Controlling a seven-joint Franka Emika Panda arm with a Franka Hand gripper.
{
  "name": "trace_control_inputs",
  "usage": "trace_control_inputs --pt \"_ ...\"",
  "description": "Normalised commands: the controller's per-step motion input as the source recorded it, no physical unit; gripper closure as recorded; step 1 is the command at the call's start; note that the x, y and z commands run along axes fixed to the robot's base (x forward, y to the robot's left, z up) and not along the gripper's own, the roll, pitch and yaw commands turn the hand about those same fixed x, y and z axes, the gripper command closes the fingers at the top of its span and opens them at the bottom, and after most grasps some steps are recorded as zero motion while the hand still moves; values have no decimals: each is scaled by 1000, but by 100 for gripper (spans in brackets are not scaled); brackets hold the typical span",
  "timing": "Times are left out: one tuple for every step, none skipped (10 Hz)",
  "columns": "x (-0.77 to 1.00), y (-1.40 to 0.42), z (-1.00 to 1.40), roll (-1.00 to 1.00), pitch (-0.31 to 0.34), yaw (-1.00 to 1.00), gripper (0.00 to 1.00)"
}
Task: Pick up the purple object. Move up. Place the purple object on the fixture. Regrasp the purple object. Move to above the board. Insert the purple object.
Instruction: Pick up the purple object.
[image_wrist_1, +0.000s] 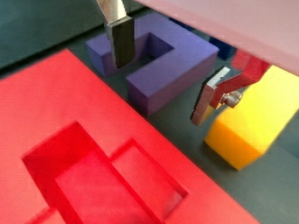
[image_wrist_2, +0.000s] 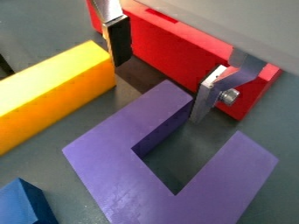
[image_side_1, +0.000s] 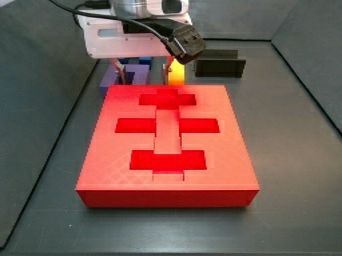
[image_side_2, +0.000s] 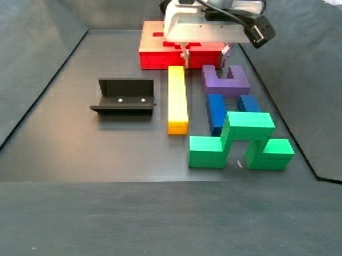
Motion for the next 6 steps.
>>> trace_control_inputs --pt "-157 0 -169 143 0 -103 0" --pt "-263 0 -80 139 0 -94 0" --pt "-189 0 -66 137 0 -80 0" --pt "-131 0 -91 149 0 -60 0" --pt "-89 0 -109 143 0 -46 0" --pt "-6 0 -120 129 0 -31 0"
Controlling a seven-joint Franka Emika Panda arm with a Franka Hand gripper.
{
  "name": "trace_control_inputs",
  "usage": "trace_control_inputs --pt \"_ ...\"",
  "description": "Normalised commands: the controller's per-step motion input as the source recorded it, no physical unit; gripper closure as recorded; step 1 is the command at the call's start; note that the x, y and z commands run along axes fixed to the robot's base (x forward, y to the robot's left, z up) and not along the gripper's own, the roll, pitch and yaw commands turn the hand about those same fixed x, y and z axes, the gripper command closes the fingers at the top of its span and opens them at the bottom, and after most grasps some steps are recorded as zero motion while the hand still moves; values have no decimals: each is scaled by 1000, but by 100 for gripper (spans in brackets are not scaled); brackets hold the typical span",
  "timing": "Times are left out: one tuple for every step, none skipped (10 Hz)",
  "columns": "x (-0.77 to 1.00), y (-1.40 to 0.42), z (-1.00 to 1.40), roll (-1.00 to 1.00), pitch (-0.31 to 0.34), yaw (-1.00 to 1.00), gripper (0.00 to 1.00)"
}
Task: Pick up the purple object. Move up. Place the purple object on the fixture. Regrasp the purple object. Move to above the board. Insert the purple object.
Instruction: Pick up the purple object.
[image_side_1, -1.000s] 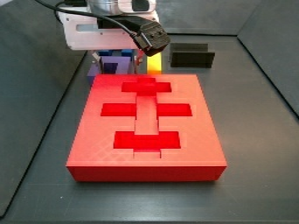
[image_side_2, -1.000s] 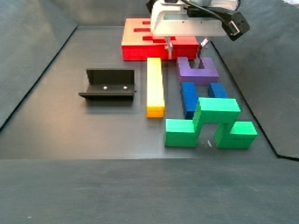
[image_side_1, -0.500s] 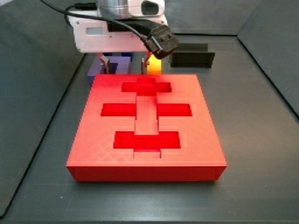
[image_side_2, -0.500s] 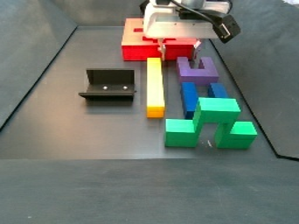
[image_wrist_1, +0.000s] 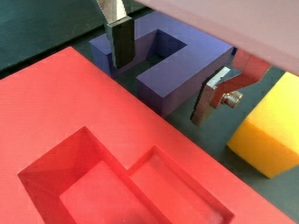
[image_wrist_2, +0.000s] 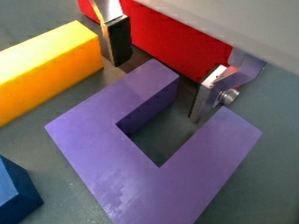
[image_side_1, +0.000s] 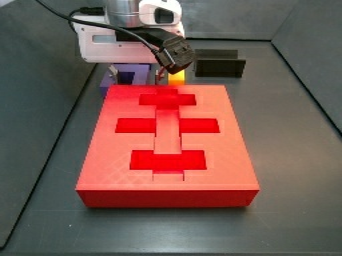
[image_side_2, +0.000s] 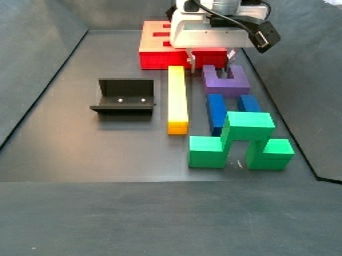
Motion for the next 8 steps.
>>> trace_control_inputs --pt "0 0 -140 120 0 -17 0" --pt "0 0 -140 116 0 -29 0" --pt "0 0 -123 100 0 -26 0" --pt "0 0 -157 113 -14 -77 0" --pt "0 0 -151 114 0 -51 0" --pt "0 0 0 0 0 0 0" --pt "0 0 0 0 0 0 100" --pt "0 0 0 0 0 0 100"
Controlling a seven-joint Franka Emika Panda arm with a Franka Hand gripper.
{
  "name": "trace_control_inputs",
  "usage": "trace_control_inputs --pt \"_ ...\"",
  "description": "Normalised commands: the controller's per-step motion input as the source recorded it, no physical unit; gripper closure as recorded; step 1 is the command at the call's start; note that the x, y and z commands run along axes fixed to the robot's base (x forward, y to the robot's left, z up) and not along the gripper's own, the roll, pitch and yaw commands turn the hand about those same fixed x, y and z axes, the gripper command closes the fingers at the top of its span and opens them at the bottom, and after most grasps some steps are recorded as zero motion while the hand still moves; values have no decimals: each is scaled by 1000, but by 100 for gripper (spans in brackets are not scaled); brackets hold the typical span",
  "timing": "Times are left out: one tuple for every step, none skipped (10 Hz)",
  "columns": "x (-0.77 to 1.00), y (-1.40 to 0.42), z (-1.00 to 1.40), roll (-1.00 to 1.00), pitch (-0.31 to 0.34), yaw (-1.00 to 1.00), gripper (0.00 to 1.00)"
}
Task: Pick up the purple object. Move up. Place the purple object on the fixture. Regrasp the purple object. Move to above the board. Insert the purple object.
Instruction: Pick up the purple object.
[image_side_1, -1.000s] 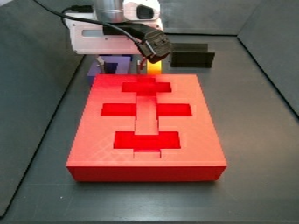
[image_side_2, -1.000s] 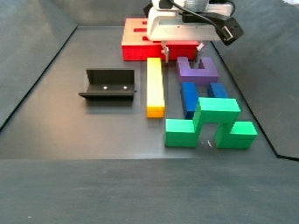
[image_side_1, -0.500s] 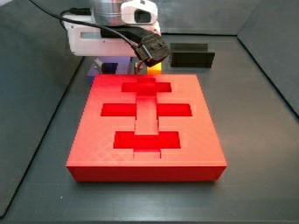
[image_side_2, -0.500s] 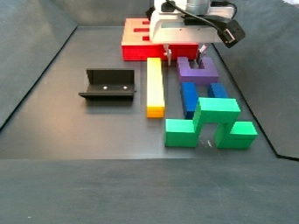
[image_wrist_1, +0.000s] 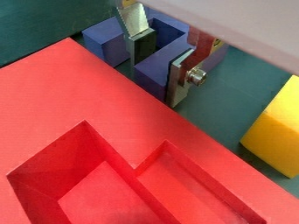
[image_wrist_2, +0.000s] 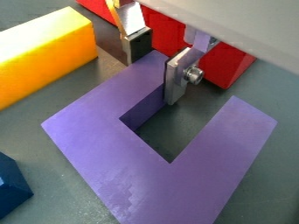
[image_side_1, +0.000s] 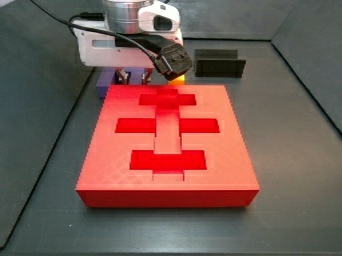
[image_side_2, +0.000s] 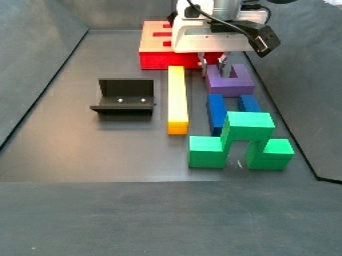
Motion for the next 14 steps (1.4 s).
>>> trace_control_inputs --pt "0 0 0 0 0 0 100" --pt "0 0 0 0 0 0 100" --pt "0 0 0 0 0 0 100" --pt "0 0 0 0 0 0 100" --pt "0 0 0 0 0 0 100" --pt "0 0 0 0 0 0 100" --pt "0 0 0 0 0 0 100" --pt "0 0 0 0 0 0 100" --pt "0 0 0 0 0 0 100" --pt "0 0 0 0 0 0 100" --pt "0 0 0 0 0 0 100" --pt "0 0 0 0 0 0 100" --pt "0 0 0 0 0 0 100" --pt "0 0 0 0 0 0 100"
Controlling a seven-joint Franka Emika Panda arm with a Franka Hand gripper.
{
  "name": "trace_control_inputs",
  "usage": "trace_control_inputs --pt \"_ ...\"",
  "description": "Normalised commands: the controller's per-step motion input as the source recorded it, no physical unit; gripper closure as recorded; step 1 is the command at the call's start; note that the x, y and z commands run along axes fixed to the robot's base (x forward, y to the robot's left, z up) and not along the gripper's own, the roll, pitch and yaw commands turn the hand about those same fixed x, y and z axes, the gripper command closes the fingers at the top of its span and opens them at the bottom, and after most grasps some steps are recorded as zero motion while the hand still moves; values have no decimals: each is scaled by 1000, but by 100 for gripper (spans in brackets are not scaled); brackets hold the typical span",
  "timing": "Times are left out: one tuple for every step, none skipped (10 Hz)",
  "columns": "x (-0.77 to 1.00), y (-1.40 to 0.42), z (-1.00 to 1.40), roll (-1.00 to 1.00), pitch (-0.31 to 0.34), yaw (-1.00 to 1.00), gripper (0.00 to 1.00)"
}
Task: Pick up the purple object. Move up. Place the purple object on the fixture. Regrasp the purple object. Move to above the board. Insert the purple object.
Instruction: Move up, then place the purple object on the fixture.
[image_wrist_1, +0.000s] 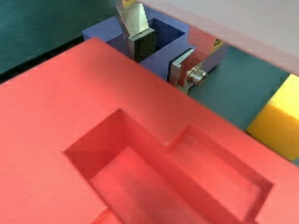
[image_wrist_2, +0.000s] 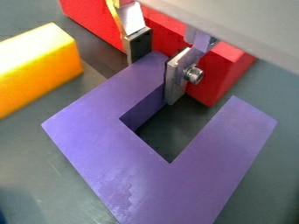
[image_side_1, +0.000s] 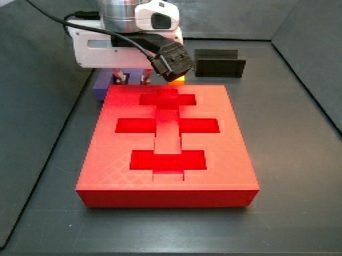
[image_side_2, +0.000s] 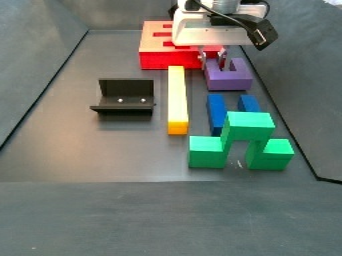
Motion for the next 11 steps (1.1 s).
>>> trace_control_inputs --pt "0 0 833 0 0 0 100" --pt "58 6 853 -4 -21 23 100" --pt "6 5 685 -11 19 29 100" --pt "15 -6 287 -48 1 20 100" --pt "0 0 0 -9 0 0 100" --pt "231 243 129 -397 0 0 100" --pt "757 314 346 -614 246 0 100" --pt "711 217 500 -763 194 -71 100" --pt "834 0 634 -694 340 -91 100" --pt "874 -51 686 -714 340 -151 100" --pt "957 -77 497 -634 274 -114 100"
